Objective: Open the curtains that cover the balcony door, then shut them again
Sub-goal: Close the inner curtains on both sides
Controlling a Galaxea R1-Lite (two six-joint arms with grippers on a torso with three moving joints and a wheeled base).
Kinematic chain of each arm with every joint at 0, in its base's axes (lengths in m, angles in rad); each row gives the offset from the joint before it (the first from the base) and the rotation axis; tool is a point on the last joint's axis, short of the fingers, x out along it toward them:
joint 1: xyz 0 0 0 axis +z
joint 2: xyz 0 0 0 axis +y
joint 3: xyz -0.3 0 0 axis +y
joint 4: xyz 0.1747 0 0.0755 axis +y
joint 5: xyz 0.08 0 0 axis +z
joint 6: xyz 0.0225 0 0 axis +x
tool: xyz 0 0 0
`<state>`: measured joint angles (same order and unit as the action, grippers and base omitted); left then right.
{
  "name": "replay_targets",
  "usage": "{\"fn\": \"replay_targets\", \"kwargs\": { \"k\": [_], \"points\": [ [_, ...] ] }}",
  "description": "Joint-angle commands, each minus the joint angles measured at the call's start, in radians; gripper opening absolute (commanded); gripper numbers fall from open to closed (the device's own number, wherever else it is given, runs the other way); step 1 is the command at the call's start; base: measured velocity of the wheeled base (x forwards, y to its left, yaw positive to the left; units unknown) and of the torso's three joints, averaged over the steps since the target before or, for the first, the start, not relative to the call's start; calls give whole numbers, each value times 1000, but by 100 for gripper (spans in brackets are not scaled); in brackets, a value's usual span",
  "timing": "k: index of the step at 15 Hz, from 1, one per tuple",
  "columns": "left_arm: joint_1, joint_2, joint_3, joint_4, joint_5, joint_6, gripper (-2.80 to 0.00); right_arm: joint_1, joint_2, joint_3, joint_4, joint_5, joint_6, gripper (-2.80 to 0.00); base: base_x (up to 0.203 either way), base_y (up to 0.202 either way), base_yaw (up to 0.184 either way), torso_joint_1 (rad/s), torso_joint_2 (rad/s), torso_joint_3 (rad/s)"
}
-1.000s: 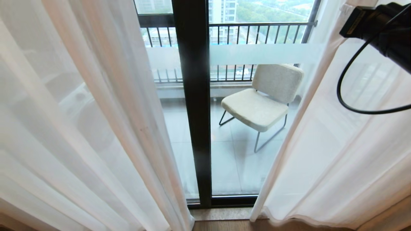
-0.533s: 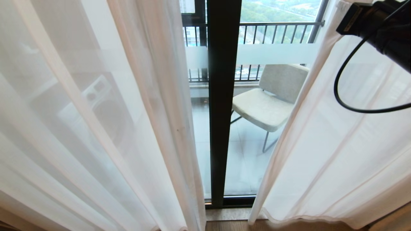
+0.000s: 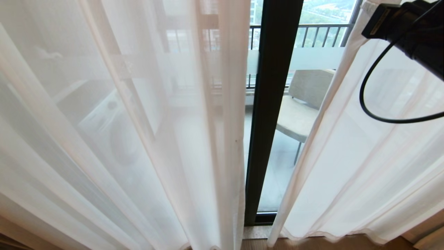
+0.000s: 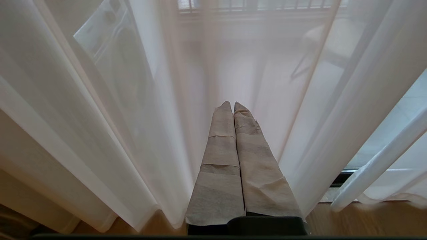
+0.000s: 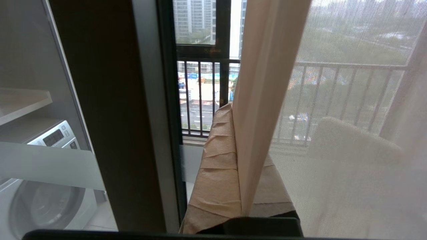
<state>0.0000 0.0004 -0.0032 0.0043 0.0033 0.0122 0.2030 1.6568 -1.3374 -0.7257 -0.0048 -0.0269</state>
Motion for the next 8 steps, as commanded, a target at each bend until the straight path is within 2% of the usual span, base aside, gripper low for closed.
{"fn": "replay_targets", "kwargs": {
  "k": [1,8],
  "points": [
    [0,0,0,2,0,0,-280,4,1,-2,-5,-1,-1,-280,0,189,3,4,2,5],
    [0,0,0,2,0,0,-280,7,0,-2,-5,0,-18,-280,0,189,0,1,2,2]
  ]
}}
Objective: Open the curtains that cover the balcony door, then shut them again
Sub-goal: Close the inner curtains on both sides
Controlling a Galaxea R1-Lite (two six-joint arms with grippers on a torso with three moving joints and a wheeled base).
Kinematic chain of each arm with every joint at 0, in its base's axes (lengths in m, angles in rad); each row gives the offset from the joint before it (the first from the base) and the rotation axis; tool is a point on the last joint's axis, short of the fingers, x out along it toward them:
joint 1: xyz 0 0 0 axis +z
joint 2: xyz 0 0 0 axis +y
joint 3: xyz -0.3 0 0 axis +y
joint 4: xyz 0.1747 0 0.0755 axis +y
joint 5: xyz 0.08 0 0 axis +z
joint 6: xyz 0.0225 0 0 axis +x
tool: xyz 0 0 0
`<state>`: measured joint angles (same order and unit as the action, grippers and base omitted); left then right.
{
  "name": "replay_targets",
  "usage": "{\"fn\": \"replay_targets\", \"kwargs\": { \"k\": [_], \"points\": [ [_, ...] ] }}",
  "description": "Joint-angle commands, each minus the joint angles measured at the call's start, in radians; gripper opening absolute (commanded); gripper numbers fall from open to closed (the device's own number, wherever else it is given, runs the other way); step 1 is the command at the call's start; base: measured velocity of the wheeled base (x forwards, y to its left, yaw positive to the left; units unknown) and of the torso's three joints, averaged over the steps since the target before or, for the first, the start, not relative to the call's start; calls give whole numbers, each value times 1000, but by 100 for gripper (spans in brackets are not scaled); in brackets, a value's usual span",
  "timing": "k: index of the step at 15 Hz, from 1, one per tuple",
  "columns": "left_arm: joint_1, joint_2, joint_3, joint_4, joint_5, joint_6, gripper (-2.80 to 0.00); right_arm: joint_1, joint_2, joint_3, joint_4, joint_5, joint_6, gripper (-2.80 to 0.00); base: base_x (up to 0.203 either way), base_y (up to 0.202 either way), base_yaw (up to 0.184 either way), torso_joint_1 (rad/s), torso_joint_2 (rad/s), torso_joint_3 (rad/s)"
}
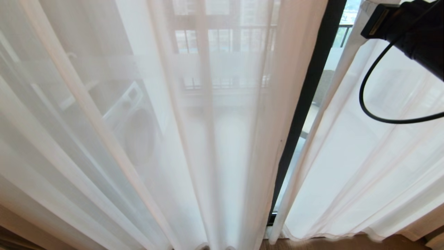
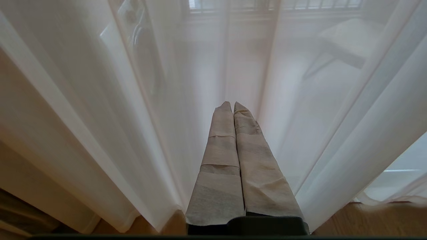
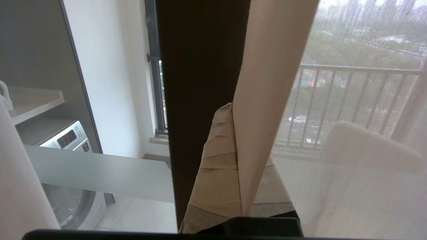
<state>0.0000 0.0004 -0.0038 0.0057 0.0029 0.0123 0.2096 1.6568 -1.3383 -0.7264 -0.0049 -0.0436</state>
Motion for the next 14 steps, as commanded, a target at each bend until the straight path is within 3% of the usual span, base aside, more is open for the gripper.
{"fn": "replay_targets", "kwargs": {
  "k": [1,8,14],
  "points": [
    [0,0,1,-1,1,0,-280,1,-2,1,-4,0,-1,-280,0,191,1,5,2,5],
    [0,0,2,-6,3,3,-280,1,-11,2,-3,0,-1,-280,0,179,1,7,5,4],
    [0,0,2,-6,5,3,-280,-1,-12,1,-4,0,-1,-280,0,11,0,0,0,0]
  ]
}}
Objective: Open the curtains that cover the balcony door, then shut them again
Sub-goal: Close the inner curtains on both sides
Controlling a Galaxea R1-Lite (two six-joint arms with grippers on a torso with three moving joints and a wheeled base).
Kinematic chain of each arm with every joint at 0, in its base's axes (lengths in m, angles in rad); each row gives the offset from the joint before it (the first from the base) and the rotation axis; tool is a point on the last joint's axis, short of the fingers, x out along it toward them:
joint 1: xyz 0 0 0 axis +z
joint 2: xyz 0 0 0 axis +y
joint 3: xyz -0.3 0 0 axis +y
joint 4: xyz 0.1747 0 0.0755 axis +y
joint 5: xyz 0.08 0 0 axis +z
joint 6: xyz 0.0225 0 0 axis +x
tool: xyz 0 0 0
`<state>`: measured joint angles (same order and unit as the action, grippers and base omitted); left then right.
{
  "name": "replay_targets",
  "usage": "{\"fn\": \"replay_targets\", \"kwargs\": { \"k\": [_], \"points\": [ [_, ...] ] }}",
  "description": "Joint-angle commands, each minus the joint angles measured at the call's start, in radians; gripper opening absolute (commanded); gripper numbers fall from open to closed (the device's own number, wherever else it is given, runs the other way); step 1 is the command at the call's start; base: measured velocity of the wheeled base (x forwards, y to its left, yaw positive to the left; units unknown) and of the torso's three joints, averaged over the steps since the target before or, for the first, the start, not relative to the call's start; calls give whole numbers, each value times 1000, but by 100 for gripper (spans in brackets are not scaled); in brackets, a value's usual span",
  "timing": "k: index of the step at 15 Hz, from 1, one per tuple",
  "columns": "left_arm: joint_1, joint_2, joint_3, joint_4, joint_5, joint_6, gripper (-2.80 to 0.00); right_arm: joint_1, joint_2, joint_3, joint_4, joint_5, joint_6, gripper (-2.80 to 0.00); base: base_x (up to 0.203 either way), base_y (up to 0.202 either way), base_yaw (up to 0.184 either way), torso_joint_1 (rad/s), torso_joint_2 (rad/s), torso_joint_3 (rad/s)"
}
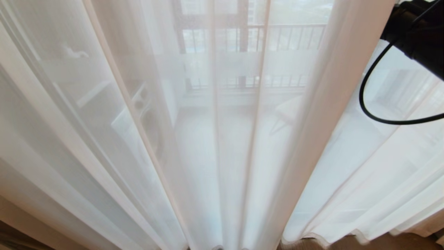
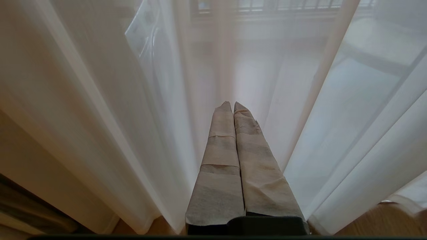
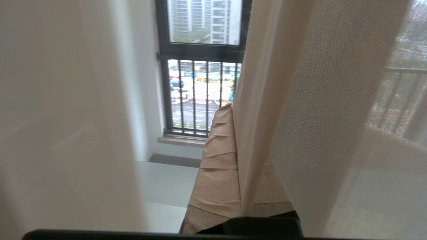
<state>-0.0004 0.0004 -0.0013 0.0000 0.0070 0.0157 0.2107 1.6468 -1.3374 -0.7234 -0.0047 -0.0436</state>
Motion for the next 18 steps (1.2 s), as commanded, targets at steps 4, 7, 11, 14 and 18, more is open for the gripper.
{"fn": "replay_targets", "kwargs": {
  "k": [4,7,11,14,18],
  "points": [
    [0,0,0,0,1,0,-280,1,-10,-2,-7,0,-1,-280,0,0,0,0,0,0],
    [0,0,0,0,1,0,-280,2,-34,-2,-6,1,-1,-280,0,0,0,0,0,0],
    [0,0,0,0,1,0,-280,2,-96,-1,7,3,2,-280,0,0,0,0,0,0],
    [0,0,0,0,1,0,-280,8,-131,-1,13,6,4,-280,0,0,0,0,0,0],
    [0,0,0,0,1,0,-280,57,-185,1,58,8,5,-280,0,0,0,0,0,0]
  ]
}}
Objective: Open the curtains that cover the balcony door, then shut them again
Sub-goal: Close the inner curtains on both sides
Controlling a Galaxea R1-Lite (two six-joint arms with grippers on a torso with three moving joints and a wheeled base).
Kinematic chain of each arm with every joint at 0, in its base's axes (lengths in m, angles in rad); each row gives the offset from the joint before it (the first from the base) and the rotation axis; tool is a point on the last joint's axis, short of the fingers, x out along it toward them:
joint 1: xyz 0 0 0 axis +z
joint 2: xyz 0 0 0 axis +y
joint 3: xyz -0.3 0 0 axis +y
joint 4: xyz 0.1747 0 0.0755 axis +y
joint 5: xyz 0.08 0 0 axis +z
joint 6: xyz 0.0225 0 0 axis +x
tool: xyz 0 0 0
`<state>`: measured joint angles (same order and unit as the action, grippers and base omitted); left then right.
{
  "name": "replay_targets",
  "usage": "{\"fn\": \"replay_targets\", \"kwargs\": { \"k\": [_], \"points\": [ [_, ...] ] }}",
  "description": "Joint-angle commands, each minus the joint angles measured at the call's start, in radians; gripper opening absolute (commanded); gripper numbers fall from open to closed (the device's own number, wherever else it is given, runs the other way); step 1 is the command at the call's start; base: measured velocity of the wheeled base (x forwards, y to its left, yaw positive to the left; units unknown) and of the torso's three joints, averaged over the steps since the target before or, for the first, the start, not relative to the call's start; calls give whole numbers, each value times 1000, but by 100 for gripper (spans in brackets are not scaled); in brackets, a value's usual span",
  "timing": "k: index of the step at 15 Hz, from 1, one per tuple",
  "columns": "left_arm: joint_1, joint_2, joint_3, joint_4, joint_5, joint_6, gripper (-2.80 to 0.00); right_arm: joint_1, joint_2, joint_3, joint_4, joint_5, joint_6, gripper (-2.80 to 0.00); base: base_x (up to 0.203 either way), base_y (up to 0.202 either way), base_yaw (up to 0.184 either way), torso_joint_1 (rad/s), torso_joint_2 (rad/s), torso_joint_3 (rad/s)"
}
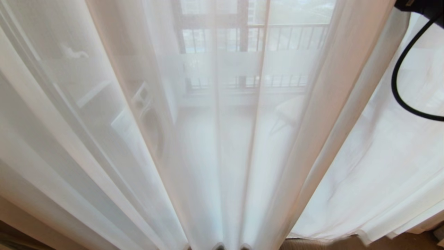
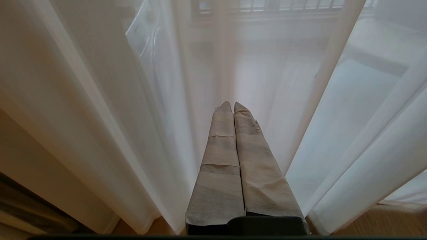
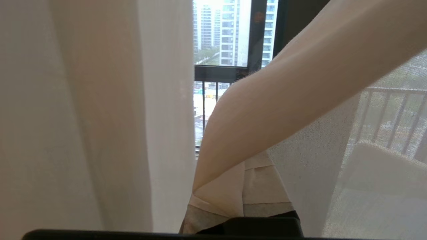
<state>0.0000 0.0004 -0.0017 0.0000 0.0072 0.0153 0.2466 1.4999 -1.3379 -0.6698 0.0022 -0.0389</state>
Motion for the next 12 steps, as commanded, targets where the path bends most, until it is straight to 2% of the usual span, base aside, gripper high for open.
{"fn": "replay_targets", "kwargs": {
  "k": [1,5,12],
  "points": [
    [0,0,0,0,0,0,-280,39,-49,3,11,1,2,-280,0,0,0,0,0,0],
    [0,0,0,0,0,0,-280,94,-112,13,59,2,6,-280,0,0,0,0,0,0],
    [0,0,0,0,0,0,-280,111,-217,103,89,4,22,-280,0,0,0,0,0,0]
  ]
}}
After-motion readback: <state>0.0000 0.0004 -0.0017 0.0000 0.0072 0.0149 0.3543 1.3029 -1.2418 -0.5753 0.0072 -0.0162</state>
